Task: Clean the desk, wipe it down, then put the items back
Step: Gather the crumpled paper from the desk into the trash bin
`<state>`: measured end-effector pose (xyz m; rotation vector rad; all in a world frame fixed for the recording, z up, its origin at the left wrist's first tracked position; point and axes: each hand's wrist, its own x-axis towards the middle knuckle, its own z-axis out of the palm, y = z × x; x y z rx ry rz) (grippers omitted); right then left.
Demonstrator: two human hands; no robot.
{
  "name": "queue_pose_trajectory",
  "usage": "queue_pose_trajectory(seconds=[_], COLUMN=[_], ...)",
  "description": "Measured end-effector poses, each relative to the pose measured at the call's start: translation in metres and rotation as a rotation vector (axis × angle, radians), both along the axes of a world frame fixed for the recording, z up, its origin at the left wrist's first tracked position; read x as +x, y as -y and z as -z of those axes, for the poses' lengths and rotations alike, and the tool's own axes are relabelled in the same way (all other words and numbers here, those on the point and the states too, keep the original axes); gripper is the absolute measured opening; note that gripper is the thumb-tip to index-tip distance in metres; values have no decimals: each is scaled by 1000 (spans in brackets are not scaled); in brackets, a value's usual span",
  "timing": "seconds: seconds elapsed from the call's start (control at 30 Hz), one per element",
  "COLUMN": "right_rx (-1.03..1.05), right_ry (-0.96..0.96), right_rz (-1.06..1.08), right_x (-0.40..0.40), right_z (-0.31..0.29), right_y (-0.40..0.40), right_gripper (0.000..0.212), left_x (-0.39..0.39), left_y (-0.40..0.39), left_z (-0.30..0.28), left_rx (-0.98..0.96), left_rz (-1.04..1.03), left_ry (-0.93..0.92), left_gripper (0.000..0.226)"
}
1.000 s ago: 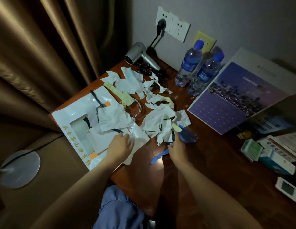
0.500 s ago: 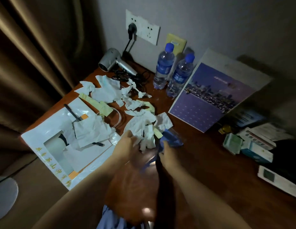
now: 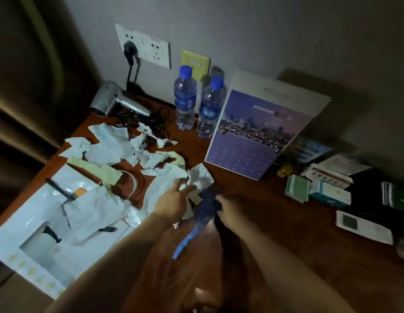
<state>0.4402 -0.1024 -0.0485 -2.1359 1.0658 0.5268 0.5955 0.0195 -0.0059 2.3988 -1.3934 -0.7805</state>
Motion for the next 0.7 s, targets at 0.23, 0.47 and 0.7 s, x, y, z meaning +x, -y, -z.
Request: queue_pose_trajectory(seconds=[0.23, 0.47, 0.7], right_rx=[-124, 96, -33], right_ry=[51, -10, 133], right_rz=[121, 157, 40], right_x=[-5, 3, -6], right_z=[-6, -4, -7], right_y=[-1, 17, 1], right_gripper=[35, 50, 14], left_x=[-3, -6, -9], left_y=[1, -1, -6], left_z=[9, 18, 25], left_rx=[64, 110, 96], left_rz=[-61, -147, -236], left_ry=[-129, -79, -118], left_gripper=[40, 44, 50])
